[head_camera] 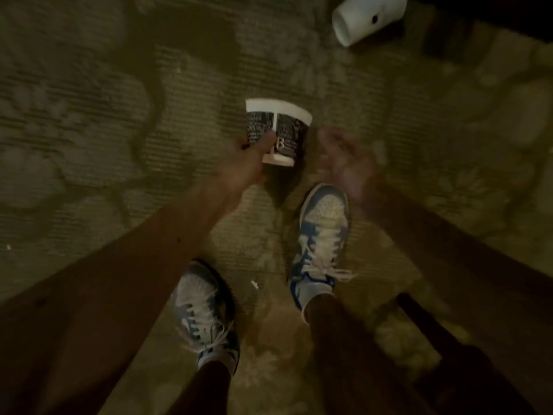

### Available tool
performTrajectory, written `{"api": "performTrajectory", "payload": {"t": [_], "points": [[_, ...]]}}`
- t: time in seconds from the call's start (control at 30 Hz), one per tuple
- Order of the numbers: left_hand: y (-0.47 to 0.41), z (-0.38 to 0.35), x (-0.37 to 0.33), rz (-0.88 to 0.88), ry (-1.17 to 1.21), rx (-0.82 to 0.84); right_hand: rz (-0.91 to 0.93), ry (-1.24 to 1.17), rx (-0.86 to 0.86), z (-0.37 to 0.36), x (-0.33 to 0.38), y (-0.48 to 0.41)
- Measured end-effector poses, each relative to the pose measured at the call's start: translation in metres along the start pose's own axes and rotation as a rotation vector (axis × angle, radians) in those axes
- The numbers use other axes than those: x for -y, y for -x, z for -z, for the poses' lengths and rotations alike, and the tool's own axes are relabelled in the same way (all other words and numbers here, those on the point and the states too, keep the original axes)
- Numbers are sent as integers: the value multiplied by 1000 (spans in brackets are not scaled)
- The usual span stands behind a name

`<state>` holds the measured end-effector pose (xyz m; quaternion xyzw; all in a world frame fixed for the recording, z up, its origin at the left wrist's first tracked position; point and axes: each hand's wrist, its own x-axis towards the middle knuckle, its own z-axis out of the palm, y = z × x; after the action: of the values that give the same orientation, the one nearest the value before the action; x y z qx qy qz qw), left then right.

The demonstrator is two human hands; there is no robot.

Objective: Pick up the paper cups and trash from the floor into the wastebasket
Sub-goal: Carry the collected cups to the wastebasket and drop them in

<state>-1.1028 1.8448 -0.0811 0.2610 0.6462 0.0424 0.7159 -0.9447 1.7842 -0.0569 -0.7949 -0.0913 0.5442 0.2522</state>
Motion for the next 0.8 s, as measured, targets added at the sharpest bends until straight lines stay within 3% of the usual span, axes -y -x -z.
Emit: {"api": "performTrajectory", "payload": {"t": [0.13,0.2,0.4,0.63,0.8], "points": [[-26,-13,-49,-78,32,-39,-54,75,-142,26,48,-52],[-38,-20,-65,-105,71,-80,-107,93,-101,32,70,-71],[-60,-32,-82,-104,89,-81,-53,-204,-74,22,105,-116],[-66,-33,-92,-111,119,-77,-22,-211,-225,17,106,-141],[-29,-23,-91,-96,152,-154,-55,-95,-22,21,93,-90]]}}
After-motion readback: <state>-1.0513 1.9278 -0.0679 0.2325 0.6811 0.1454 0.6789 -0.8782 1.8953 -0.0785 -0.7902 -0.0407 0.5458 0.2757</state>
